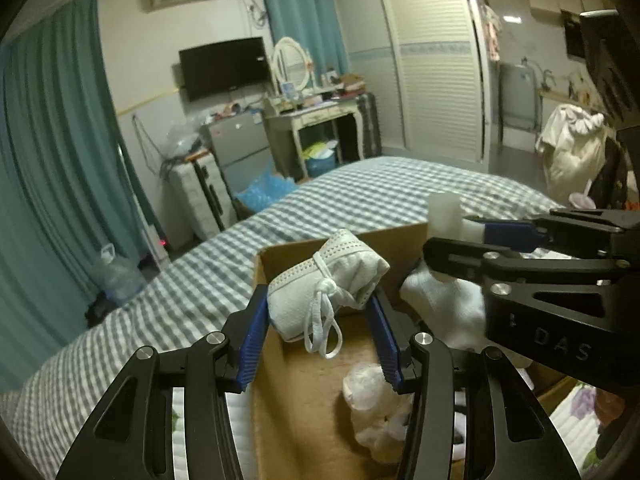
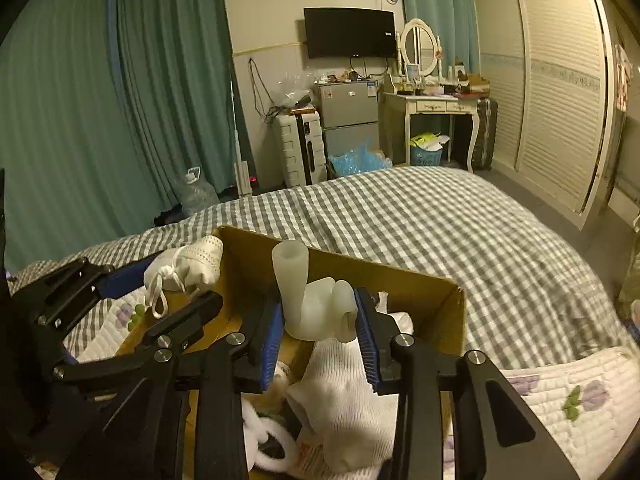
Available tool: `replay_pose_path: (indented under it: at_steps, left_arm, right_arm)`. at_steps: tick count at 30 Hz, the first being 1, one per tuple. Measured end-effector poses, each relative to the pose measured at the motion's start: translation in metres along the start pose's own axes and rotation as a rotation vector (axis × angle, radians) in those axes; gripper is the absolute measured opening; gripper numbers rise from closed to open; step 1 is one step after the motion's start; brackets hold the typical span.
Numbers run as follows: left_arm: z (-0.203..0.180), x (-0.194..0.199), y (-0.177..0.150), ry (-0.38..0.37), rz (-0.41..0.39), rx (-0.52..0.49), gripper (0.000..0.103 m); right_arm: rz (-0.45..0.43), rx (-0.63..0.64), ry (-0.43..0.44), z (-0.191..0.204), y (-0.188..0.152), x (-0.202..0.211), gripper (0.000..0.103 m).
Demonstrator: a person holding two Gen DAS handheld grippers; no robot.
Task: Organize soft objects
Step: 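Lower the mask and sock into the box and open both grippers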
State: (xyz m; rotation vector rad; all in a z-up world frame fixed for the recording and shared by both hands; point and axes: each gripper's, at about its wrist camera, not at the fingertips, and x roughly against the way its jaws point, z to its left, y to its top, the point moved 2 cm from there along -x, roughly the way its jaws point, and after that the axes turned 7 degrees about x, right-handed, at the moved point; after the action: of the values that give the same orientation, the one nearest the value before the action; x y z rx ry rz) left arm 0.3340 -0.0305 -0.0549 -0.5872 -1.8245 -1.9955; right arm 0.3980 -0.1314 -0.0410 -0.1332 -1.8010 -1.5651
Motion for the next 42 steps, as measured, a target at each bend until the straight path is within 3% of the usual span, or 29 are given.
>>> replay_pose_path:
  at_steps: [3, 5, 6, 7, 15, 22, 26, 31, 38, 42]
  left_arm:
    - [-0.003, -0.002, -0.002, -0.004, 0.014, 0.013, 0.053]
    - [-0.005, 0.002, -0.003, 0.015, 0.009, 0.021, 0.067]
    - [-0.004, 0.004, 0.0, 0.02, 0.002, 0.025, 0.081]
    - [-0.003, 0.012, 0.001, 0.023, -0.016, 0.036, 0.089]
    - [0.004, 0.091, 0.038, 0.049, -0.088, 0.079, 0.089]
    - [0.016, 0.208, 0.073, 0.063, -0.205, 0.113, 0.093]
    - [0.023, 0.283, 0.076, 0.058, -0.288, 0.135, 0.096]
    - [0.026, 0.343, 0.06, 0.071, -0.359, 0.129, 0.097]
    - [0.022, 0.385, 0.005, 0.095, -0.408, 0.072, 0.097]
    - [0.022, 0.383, -0.028, 0.158, -0.416, 0.043, 0.097]
  right_arm:
    - [0.002, -0.025, -0.006, -0.007, -0.008, -0.003, 0.042]
    - [-0.001, -0.024, -0.019, -0.008, -0.004, -0.002, 0.055]
    - [-0.01, -0.027, -0.025, -0.006, -0.003, 0.002, 0.058]
    - [-0.022, -0.031, -0.036, -0.007, -0.002, 0.008, 0.064]
    - [-0.1, -0.006, -0.098, -0.001, 0.037, 0.097, 0.069]
    - [-0.216, 0.02, -0.157, 0.026, 0.071, 0.229, 0.072]
    - [-0.289, 0.031, -0.189, 0.045, 0.074, 0.308, 0.084]
    - [-0.338, 0.042, -0.234, 0.065, 0.054, 0.384, 0.103]
    - [-0.368, 0.089, -0.26, 0.105, -0.012, 0.428, 0.103]
    - [-0.369, 0.086, -0.2, 0.12, -0.052, 0.429, 0.103]
